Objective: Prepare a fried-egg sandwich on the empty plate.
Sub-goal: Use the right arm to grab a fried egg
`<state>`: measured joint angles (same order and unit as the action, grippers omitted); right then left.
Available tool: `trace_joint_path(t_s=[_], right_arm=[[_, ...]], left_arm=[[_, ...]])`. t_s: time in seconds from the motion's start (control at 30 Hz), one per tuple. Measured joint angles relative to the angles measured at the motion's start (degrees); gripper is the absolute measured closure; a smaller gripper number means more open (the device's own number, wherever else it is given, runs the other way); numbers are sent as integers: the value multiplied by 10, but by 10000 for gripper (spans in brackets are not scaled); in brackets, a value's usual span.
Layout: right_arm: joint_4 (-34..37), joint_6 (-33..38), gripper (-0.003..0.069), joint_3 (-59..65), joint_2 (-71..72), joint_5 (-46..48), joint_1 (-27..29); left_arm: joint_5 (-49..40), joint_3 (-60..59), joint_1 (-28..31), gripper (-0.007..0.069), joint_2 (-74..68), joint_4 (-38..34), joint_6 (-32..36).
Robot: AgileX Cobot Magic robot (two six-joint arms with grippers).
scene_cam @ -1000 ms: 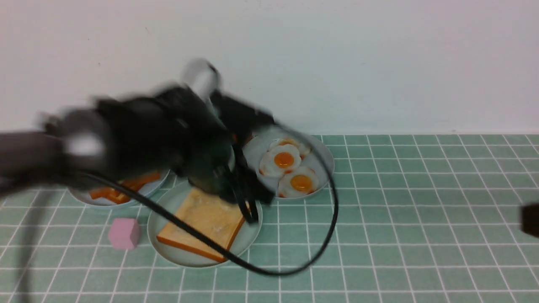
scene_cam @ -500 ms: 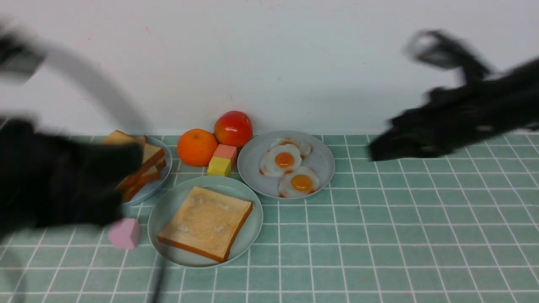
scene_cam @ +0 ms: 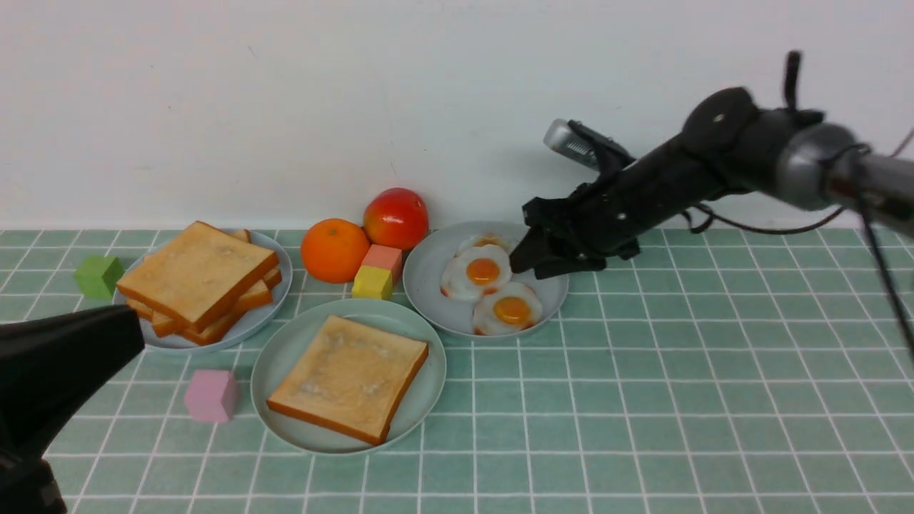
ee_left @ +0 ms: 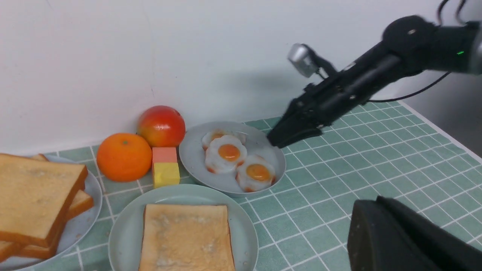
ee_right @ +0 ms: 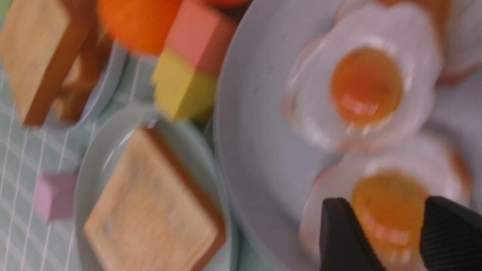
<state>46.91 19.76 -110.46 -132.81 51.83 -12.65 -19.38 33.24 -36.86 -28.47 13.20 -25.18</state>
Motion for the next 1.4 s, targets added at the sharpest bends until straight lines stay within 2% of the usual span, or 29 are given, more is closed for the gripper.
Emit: trace_joint_path(t_s=[0.23, 0.5, 1.13, 1.27, 1.4], right_arm=[[-3, -28, 330, -87, -82, -9, 0], [-2, -32, 330, -94, -89, -44, 0], [-9, -32, 330, -96, -99, -54, -17], [-10, -32, 351, -96, -99, -59, -17], [-11, -32, 420, -96, -99, -64, -17]], left_arm=[[-1, -1, 0, 638, -2, 0, -3], [-2, -2, 0, 638, -2, 0, -5], [-2, -2, 0, 638, -2, 0, -5], [-2, -2, 0, 638, -2, -1, -5], [-2, -2, 0, 638, -2, -6, -5]])
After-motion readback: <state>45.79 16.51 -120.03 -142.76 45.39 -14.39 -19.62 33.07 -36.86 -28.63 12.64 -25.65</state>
